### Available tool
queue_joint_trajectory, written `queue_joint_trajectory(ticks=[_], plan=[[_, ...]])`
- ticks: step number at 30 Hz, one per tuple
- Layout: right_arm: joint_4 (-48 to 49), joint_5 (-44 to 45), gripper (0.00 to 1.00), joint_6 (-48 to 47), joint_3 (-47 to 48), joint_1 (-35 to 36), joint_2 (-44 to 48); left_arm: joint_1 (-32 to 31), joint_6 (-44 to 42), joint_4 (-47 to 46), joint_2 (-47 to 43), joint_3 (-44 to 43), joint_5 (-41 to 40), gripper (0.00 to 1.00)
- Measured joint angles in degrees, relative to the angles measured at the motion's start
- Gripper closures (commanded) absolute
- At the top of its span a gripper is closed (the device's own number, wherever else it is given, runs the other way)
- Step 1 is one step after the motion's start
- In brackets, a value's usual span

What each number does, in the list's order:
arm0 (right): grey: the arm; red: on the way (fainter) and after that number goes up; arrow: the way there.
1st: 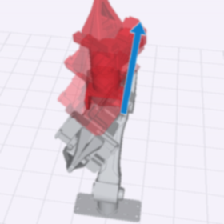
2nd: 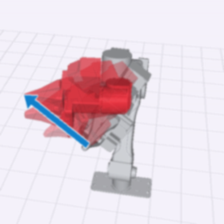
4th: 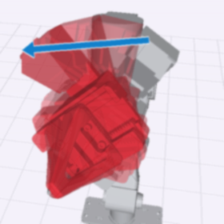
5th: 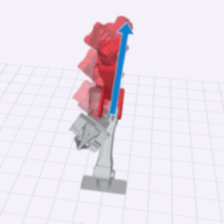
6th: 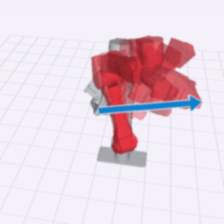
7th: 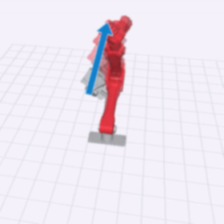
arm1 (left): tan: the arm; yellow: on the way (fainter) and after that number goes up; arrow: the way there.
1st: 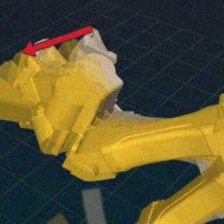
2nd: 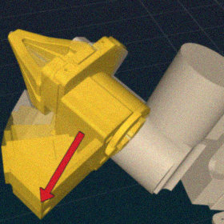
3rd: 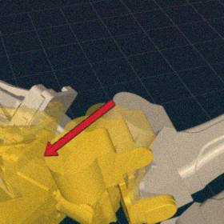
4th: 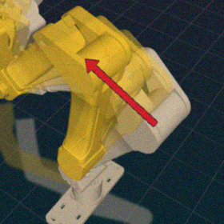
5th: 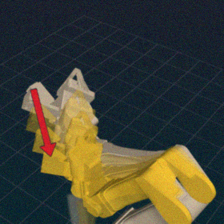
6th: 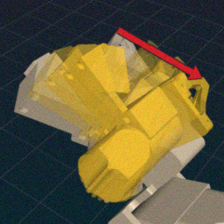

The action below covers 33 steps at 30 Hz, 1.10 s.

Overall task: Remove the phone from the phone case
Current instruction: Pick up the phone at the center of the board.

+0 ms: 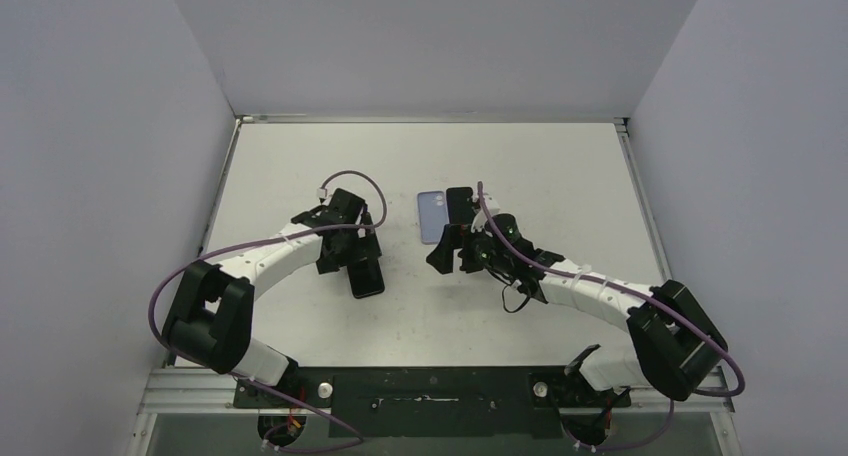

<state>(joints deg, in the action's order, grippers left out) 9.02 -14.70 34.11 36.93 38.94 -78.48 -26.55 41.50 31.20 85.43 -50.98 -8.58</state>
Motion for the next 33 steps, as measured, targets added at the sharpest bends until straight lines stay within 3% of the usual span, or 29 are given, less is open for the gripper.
queue_joint_trajectory(ticks=[8,14,21,33], plan=[[0.8,-0.4,0.0,-0.5,-4.1,-2.2,5.7,-1.8,0.5,4.6,2.0,-2.7,-4.3,0.03],[0.2,-0.3,0.0,-0.8,-5.9,-3.0,10.2,-3.4,2.4,4.4,7.9,-4.0,-4.2,0.03],[-2.0,0.9,0.0,-1.4,-7.4,-3.5,15.4,-3.8,4.2,2.3,8.4,-4.0,-2.4,0.03],[-4.0,1.9,0.0,-1.5,-7.8,-3.7,16.8,-4.7,4.5,1.2,10.2,-4.7,-2.9,0.03]])
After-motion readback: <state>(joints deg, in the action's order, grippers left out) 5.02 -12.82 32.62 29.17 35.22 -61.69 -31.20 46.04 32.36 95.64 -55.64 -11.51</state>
